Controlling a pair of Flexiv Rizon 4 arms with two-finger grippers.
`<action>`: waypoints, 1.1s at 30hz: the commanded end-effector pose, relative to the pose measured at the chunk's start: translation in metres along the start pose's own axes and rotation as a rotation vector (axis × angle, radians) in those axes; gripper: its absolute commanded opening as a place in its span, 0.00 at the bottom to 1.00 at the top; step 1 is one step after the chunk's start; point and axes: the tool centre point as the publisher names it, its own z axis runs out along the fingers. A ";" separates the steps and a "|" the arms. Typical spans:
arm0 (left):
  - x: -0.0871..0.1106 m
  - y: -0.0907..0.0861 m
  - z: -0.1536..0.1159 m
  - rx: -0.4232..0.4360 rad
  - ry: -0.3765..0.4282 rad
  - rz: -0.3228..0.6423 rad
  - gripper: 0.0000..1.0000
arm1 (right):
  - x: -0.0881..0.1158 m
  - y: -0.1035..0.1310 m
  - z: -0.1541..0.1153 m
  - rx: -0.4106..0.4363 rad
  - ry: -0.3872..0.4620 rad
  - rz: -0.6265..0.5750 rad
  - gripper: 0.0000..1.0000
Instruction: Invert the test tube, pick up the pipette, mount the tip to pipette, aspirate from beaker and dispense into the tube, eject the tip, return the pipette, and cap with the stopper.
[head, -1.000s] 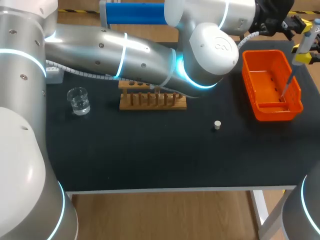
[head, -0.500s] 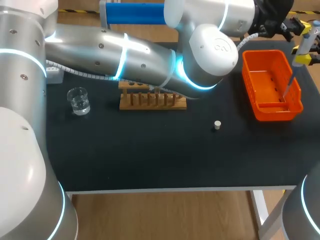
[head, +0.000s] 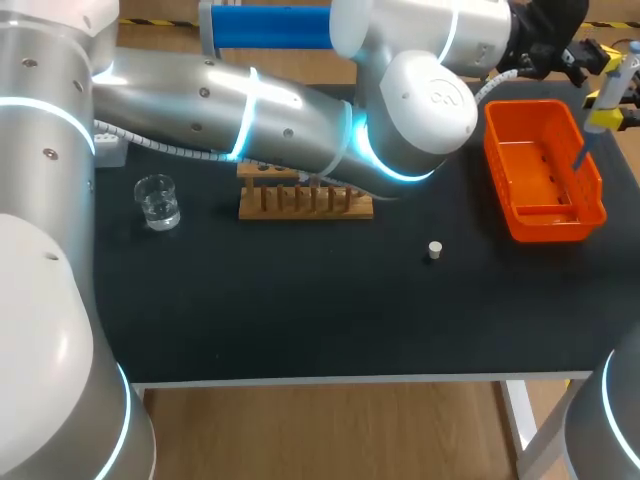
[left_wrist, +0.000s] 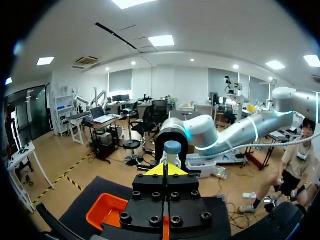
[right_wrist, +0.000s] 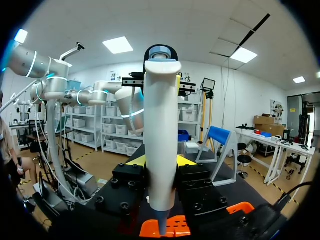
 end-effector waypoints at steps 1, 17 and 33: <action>-0.001 0.007 0.003 0.268 -0.004 0.005 0.00 | -0.002 0.009 0.001 0.003 0.004 0.000 0.00; -0.019 -0.032 -0.034 0.196 0.051 0.075 1.00 | -0.002 0.009 0.001 0.003 0.004 0.000 0.00; -0.020 -0.017 -0.095 0.209 0.196 0.064 1.00 | -0.002 0.009 0.001 0.003 0.004 0.000 0.00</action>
